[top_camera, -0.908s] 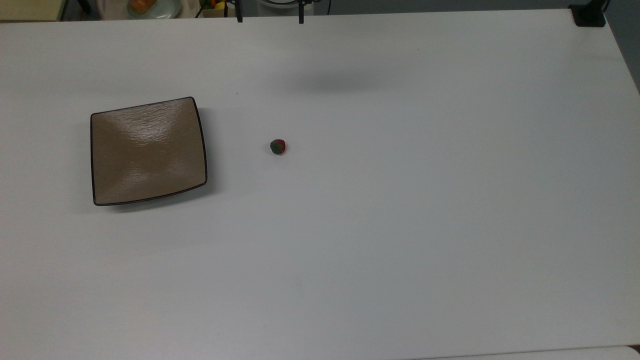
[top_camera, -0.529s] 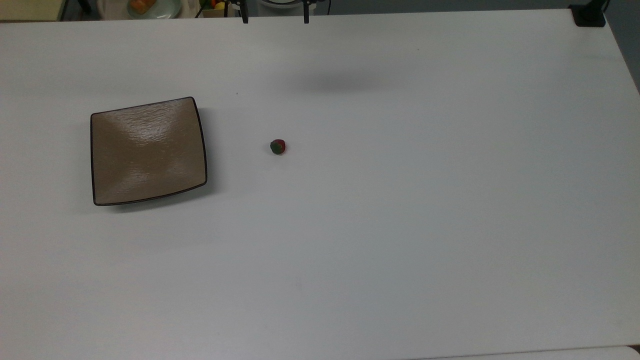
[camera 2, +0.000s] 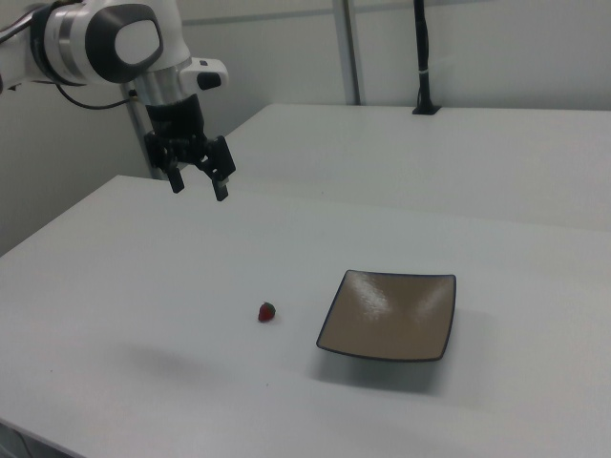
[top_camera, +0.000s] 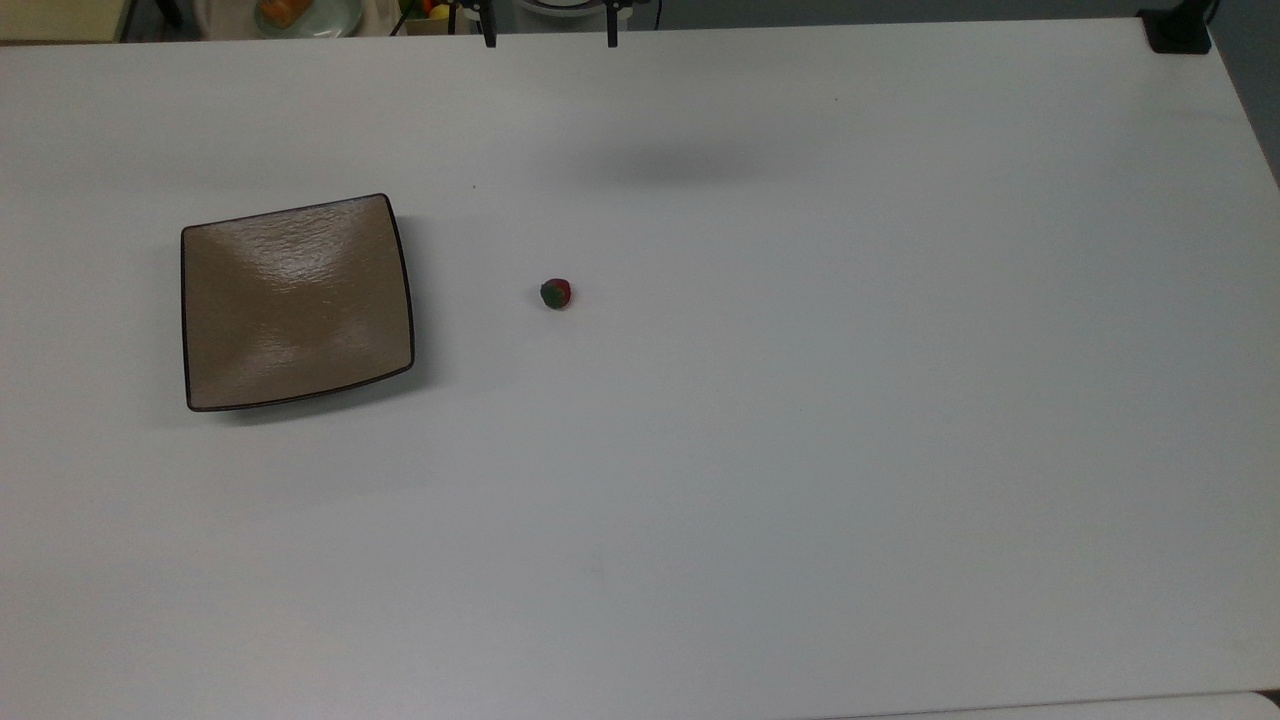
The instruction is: Strawberries on a ceramic plate
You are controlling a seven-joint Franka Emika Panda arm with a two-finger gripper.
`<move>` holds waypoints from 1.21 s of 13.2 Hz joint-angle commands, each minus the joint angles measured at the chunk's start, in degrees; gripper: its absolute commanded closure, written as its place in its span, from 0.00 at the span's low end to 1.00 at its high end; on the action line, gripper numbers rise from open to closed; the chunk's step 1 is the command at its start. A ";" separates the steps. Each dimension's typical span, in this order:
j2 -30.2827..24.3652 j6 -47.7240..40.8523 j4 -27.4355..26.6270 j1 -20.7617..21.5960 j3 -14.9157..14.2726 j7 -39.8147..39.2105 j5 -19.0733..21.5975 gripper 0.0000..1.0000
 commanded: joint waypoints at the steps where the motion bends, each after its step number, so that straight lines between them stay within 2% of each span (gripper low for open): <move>1: -0.04 1.87 -1.36 0.47 -1.21 -12.47 1.13 0.00; 4: 0.40 1.79 -2.68 -0.67 -1.21 -23.92 1.13 0.00; 8: 1.19 4.33 -5.23 -2.24 -1.30 -30.97 0.69 0.00; 10: 1.80 4.60 -5.75 -3.04 -1.30 -31.60 0.60 0.00; 12: 2.25 9.84 -9.25 -3.13 -1.30 -31.60 0.43 0.00; 16: 4.70 16.97 -12.87 -4.28 -1.39 -31.60 -0.10 0.00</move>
